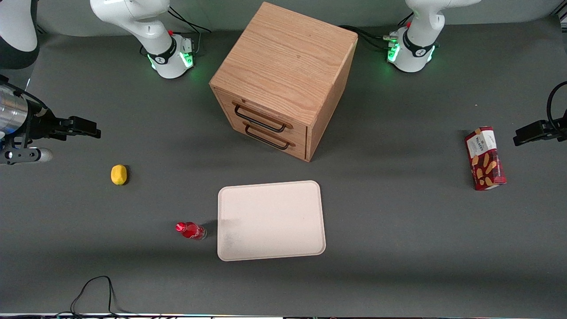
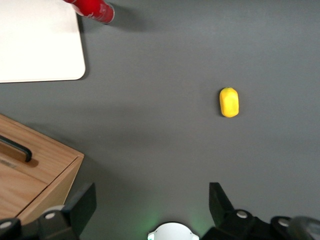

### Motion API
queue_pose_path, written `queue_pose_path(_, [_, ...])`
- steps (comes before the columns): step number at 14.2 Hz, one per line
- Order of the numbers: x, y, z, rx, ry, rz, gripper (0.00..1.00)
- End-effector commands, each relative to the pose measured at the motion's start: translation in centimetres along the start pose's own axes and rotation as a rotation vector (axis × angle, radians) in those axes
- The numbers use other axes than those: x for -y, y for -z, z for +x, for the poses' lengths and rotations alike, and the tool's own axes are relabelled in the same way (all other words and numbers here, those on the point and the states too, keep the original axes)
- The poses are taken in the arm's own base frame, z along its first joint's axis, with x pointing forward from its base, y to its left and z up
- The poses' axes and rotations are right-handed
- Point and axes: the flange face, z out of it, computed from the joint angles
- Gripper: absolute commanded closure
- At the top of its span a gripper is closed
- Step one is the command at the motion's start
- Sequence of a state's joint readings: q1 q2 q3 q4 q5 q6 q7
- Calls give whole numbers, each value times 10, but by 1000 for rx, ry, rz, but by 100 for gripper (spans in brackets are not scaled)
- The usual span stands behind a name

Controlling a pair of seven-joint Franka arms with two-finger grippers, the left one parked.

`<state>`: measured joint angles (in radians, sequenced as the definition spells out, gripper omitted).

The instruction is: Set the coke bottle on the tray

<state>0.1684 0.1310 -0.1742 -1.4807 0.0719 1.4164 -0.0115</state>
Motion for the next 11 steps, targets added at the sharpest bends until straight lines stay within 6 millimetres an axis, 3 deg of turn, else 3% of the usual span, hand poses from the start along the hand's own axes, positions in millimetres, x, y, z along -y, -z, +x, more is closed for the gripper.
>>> queue_pose_path(1, [8,3,26,21,17,6,0])
queue_pose_path(6, [33,-16,73,16,-12,-25,0])
queue_pose_path(9, [78,-43,107,16,22,-34,0])
queue_pose_path(11, [97,-62,126,17,13,-32,0])
